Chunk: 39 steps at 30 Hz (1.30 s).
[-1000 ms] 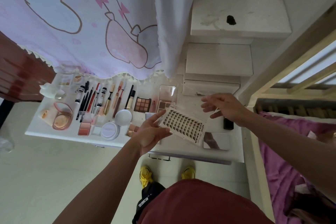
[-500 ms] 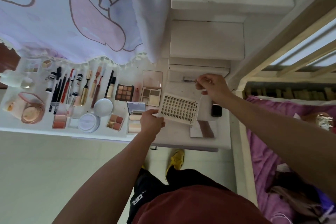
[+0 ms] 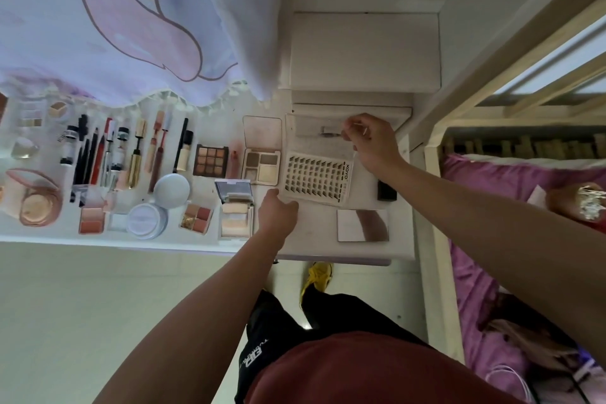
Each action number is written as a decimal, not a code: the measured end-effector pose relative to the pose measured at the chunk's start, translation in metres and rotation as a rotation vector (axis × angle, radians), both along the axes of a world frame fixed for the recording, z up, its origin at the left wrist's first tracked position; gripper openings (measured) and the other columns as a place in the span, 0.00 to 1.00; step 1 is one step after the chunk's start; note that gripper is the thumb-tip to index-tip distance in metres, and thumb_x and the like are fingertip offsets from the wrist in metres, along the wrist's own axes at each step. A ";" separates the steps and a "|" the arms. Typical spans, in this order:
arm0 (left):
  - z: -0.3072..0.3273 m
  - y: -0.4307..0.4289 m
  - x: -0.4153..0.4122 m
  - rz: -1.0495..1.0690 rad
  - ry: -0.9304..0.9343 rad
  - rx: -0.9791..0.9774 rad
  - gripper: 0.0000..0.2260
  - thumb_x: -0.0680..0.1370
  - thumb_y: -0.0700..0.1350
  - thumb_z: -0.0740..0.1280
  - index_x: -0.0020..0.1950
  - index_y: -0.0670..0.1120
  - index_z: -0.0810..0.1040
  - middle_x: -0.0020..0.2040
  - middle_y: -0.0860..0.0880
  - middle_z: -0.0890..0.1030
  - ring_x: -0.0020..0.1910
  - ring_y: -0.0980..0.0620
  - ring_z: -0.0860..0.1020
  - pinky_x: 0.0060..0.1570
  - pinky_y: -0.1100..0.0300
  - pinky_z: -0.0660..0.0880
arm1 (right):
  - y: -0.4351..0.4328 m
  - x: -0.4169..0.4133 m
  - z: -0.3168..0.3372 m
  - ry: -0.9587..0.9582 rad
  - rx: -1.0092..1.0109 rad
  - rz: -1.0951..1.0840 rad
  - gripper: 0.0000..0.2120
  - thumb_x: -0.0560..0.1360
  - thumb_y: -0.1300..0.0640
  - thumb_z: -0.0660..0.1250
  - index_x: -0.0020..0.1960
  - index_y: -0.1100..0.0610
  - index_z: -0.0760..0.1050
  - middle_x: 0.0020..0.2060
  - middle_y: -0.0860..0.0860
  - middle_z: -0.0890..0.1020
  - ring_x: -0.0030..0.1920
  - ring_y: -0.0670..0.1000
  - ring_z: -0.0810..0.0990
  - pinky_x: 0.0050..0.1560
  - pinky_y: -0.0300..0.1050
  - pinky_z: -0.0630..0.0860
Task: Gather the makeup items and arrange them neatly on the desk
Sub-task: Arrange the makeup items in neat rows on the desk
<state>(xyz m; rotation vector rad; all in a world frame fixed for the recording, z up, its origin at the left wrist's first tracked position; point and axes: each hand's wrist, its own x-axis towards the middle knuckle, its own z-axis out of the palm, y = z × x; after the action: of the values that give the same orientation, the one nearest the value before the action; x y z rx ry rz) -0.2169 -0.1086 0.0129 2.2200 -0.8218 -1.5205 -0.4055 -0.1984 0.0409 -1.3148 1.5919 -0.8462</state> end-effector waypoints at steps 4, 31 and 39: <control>0.001 0.000 0.000 -0.008 -0.003 0.014 0.22 0.76 0.40 0.65 0.69 0.44 0.69 0.58 0.42 0.79 0.56 0.40 0.79 0.56 0.44 0.78 | -0.002 0.000 -0.008 0.017 0.012 0.018 0.04 0.80 0.53 0.66 0.50 0.53 0.78 0.42 0.43 0.81 0.45 0.44 0.79 0.47 0.41 0.74; 0.032 0.022 0.032 -0.140 -0.055 -0.021 0.14 0.77 0.42 0.68 0.62 0.43 0.75 0.51 0.43 0.79 0.45 0.46 0.79 0.51 0.47 0.80 | 0.119 -0.043 -0.002 0.900 0.103 0.681 0.32 0.73 0.43 0.69 0.72 0.53 0.64 0.69 0.49 0.68 0.68 0.50 0.65 0.62 0.45 0.73; 0.046 0.035 0.034 -0.195 -0.025 -0.020 0.14 0.77 0.41 0.68 0.62 0.41 0.76 0.46 0.42 0.80 0.42 0.46 0.79 0.43 0.52 0.80 | 0.132 -0.040 -0.026 1.124 0.121 0.820 0.26 0.77 0.46 0.62 0.70 0.56 0.63 0.66 0.54 0.69 0.64 0.54 0.69 0.58 0.48 0.75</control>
<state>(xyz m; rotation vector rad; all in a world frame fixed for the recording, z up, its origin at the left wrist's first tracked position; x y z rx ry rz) -0.1827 -0.0739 0.0587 2.2034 -1.0834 -1.5648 -0.4460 -0.0668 0.0153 -2.2790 1.5327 0.6115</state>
